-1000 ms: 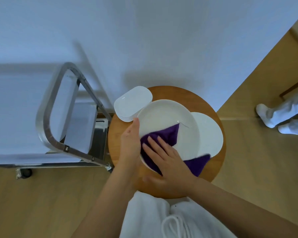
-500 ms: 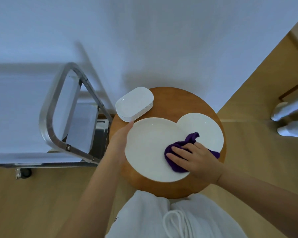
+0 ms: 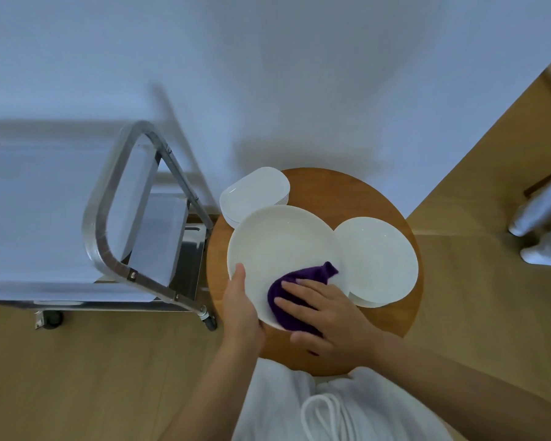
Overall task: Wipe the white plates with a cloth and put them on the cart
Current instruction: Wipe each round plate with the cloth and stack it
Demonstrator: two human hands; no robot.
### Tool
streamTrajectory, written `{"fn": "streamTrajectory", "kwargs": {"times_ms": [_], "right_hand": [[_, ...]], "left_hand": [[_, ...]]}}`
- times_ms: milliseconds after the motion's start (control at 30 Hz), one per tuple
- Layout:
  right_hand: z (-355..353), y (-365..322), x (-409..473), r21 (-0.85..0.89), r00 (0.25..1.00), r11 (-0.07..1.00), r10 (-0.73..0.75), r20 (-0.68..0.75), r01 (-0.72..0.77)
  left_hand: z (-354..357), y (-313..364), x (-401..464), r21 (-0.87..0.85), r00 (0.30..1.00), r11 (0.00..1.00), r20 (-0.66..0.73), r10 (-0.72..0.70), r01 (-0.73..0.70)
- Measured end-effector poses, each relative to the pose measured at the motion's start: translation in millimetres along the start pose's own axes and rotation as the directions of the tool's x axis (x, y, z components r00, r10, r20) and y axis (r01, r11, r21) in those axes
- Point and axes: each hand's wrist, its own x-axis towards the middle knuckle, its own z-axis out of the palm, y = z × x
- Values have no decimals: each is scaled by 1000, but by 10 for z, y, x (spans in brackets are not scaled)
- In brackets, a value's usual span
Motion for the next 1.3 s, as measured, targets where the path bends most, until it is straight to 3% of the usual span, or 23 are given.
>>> {"fn": "streamTrajectory", "kwargs": {"times_ms": [133, 200, 300, 467, 633, 700, 800, 900, 1000, 1133, 1300], "right_hand": [[-134, 451, -125, -141, 989, 987, -52, 137, 72], [-267, 632, -56, -249, 983, 962, -71, 170, 113], [-533, 818, 178, -427, 945, 857, -183, 269, 288], [-759, 811, 615, -480, 813, 657, -455, 362, 581], [-725, 719, 795, -526, 751, 546, -562, 347, 652], [-709, 734, 805, -542, 780, 571, -538, 320, 617], [-674, 740, 715, -534, 873, 692, -420, 249, 485], [-609, 693, 544, -479, 949, 819, -267, 170, 316], [-543, 546, 373, -396, 976, 895, -161, 146, 207], [-409, 219, 146, -251, 957, 930, -229, 176, 268], [-302, -45, 232, -186, 932, 916, -329, 154, 354]], "left_hand": [[-104, 138, 16, 81, 977, 995, 211, 34, -52], [-142, 189, 33, 171, 966, 984, 259, -8, -38], [-164, 257, 70, 299, 942, 954, 321, -102, 1], [-112, 420, 117, 451, 859, 892, 456, -232, 2], [-47, 589, 119, 502, 813, 864, 524, -256, -51], [-63, 593, 108, 487, 833, 869, 514, -204, -88], [-105, 598, 76, 418, 857, 900, 503, -115, -125], [-129, 664, 32, 336, 847, 931, 529, -61, -143], [-115, 680, 3, 254, 832, 957, 554, -22, -144], [-62, 688, -40, 219, 893, 954, 440, 93, -207], [50, 571, -119, 331, 929, 929, 367, 38, -168]]}}
